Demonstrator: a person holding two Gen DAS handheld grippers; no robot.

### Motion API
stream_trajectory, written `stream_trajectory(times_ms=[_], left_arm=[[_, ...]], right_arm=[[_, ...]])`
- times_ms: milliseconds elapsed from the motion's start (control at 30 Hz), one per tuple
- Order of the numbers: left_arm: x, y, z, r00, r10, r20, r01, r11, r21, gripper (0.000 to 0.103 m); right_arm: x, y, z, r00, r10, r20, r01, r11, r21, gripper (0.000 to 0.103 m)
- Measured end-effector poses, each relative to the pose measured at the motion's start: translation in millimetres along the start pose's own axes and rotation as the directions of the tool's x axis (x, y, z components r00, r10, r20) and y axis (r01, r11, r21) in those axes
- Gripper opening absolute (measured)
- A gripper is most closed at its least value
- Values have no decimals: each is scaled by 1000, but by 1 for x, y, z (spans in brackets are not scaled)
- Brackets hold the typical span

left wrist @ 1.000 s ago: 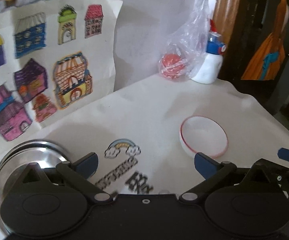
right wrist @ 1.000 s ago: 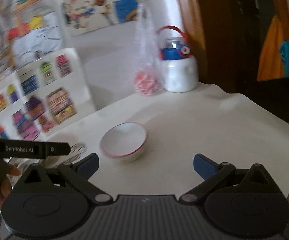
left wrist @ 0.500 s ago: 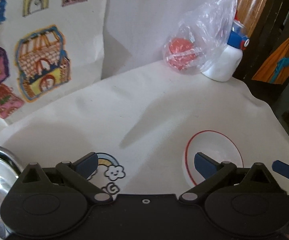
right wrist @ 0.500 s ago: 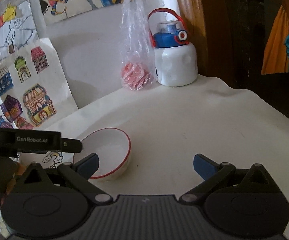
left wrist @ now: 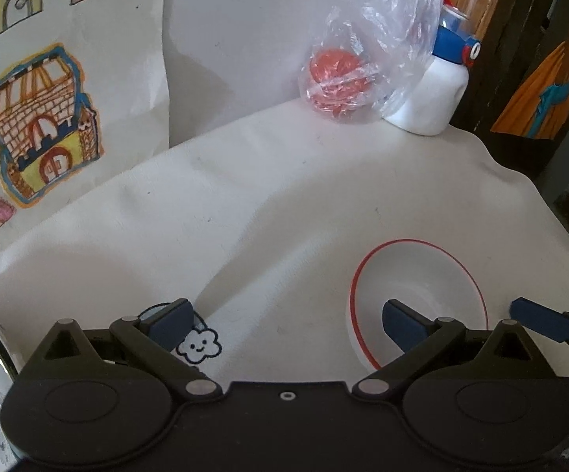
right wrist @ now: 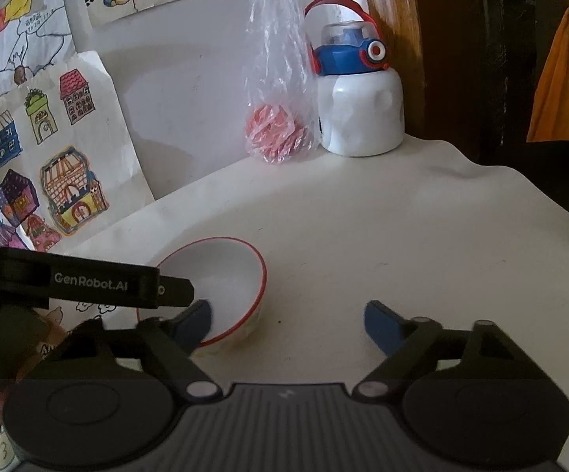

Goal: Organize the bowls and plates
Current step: 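Move both grippers toward the small red-rimmed white bowl, then close both grippers on the rim of the small white bowl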

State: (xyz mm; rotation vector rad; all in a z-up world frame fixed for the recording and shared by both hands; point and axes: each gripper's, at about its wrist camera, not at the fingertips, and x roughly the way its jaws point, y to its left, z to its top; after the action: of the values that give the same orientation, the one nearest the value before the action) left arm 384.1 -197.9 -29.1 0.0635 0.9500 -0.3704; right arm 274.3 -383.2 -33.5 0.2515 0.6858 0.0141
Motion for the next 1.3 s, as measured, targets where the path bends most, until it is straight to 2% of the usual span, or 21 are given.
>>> stream_trajectory(times_ms=[167, 233, 600, 700, 733, 867, 933, 1100, 1300], left_arm=[[1, -3, 0, 1000, 9, 1, -9, 1000, 9, 101], [1, -6, 0, 1000, 4, 3, -4, 1000, 23, 99], [-5, -12, -3, 1000, -6, 19, 4, 997, 82, 76], [-6, -13, -1, 1000, -30, 10, 29, 996, 83, 63], [-7, -14, -1, 999, -44, 5, 43, 996, 82, 54], [-9, -18, -2, 995, -98, -10, 98, 993, 61, 23], [-10, -18, -3, 992, -126, -13, 126, 991, 39, 14], [-15, -20, -9, 992, -122, -19, 122, 992, 14, 12], [-44, -21, -16, 991, -133, 5, 133, 991, 13, 11]], right_arm=[[0, 1, 0, 1000, 6, 4, -6, 1000, 16, 74], [0, 1, -1, 1000, 10, 9, -11, 999, 34, 66], [0, 4, -6, 996, 85, 19, -87, 990, 110, 40], [-1, 2, -6, 995, 102, 23, -104, 985, 136, 33], [-2, 2, -6, 994, 110, 24, -112, 983, 147, 28], [-3, 1, -7, 993, 110, 30, -114, 975, 192, 27], [-4, -2, -8, 993, 114, 32, -118, 966, 232, 24], [-7, -6, -11, 994, 105, 33, -110, 949, 296, 18], [-29, 1, -12, 994, 93, 53, -105, 952, 288, 15]])
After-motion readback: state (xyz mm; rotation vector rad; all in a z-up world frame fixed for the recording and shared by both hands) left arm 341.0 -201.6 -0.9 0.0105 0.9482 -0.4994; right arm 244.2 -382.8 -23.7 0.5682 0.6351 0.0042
